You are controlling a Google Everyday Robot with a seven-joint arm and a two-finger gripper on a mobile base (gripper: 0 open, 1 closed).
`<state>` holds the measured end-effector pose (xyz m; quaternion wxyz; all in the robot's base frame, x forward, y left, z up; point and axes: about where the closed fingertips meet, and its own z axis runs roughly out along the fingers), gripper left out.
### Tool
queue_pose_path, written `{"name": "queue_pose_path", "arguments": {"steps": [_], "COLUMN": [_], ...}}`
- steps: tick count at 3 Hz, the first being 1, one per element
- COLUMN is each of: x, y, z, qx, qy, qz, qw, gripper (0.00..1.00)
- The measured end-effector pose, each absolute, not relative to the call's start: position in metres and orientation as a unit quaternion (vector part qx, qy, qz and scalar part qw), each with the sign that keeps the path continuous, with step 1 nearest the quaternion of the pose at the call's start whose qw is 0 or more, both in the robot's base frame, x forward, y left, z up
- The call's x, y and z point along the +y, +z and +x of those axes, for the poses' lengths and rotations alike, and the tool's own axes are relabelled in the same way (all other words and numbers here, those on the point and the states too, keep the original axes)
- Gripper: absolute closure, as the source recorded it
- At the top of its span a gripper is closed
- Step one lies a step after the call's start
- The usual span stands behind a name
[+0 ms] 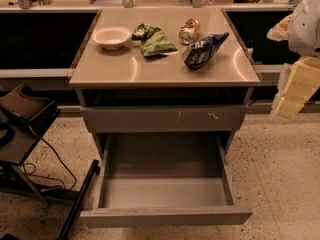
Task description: Place blue chip bag into middle drawer
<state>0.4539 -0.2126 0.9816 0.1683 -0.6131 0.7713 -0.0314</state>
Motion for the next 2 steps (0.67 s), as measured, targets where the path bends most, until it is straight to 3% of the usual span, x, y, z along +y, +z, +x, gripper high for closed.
{"name": "queue_pose_path", "arguments": {"steps": [2], "x": [-0.19], "y": [0.98], "z": [0.565], "qx": [0.763], "qy": [-0.015], "qz": [-0.629], "qw": [0.147], "gripper": [0.0]}}
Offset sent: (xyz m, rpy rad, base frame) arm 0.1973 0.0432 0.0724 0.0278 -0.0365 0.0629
